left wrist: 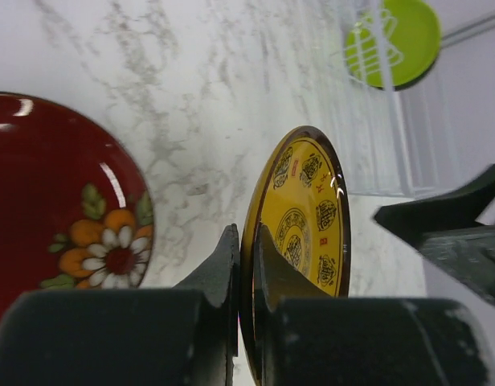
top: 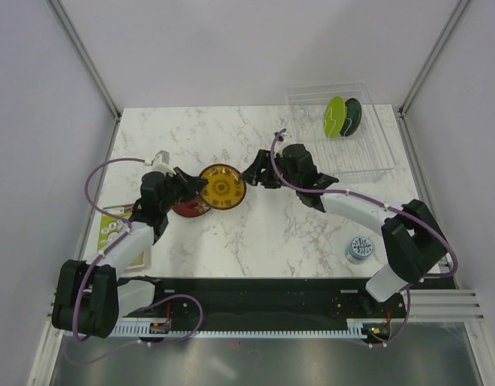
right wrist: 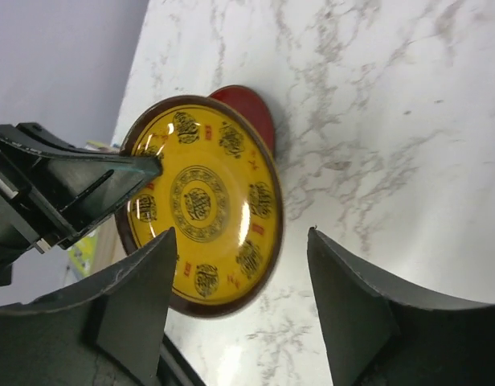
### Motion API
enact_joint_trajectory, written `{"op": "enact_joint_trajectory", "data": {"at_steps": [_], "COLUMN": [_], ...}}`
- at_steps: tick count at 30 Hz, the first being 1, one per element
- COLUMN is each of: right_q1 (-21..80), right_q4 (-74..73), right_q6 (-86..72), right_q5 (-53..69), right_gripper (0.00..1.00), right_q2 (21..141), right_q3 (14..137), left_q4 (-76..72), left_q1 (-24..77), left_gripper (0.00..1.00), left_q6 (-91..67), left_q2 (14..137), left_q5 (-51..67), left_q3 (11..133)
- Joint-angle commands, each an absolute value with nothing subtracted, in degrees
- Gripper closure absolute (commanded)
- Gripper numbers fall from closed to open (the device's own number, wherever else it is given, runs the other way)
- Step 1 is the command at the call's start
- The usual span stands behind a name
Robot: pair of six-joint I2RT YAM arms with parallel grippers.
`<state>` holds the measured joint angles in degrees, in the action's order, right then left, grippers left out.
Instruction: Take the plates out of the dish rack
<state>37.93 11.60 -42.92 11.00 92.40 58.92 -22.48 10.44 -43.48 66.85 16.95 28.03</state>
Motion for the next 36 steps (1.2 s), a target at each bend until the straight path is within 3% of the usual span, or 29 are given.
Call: {"op": "enact_joint_trajectory", "data": {"at_steps": [1,17,20,23,24,27,32,35,36], "right_q1": [33.0,26.5,26.4,26.0,25.8,25.2,24.1,23.3,23.1], "right_q4": [4.4,1.1,1.1,0.6,0.2,-1.6,-4.7,-8.2,-9.9], "right_q6": [-35.2,-31.7,-31.3,-30.5,-30.2,-29.0,-25.8,-23.9,-22.5], "right_q5": [4.7,6.2,6.6,6.6,6.6,6.2,4.3,1.2,0.4], "right_gripper": [0.27,0.25,0.25,0.25,0.25,0.25,0.24,0.24,0.24], "right_q2": [86.2,80.1,80.2,80.4,80.5,80.6,80.1,80.4,80.4], "right_q3": [61.3,53.2,53.1,53.8,54.1,55.3,57.9,60.9,62.6], "left_q4": [-12.8,-7.3,-7.6,-7.8,-7.8,-7.8,-6.1,-4.1,-3.1], "left_q1": [8.5,0.1,0.1,0.1,0.1,0.1,0.1,0.1,0.1], "left_gripper": [0.98,0.97,0.91,0.81,0.68,0.46,0.34,0.12,0.12], "left_q6": [-37.0,-34.2,-34.1,-34.1,-34.1,-34.4,-33.8,-33.1,-32.8], "left_q2": [65.0,71.5,72.9,73.8,73.9,73.5,72.4,72.5,72.7], "left_q5": [7.0,0.8,0.4,0.9,0.9,0.4,0.2,-1.1,-1.6], "left_q3": [30.9,33.7,33.5,33.3,33.1,32.4,32.3,33.2,33.7]}}
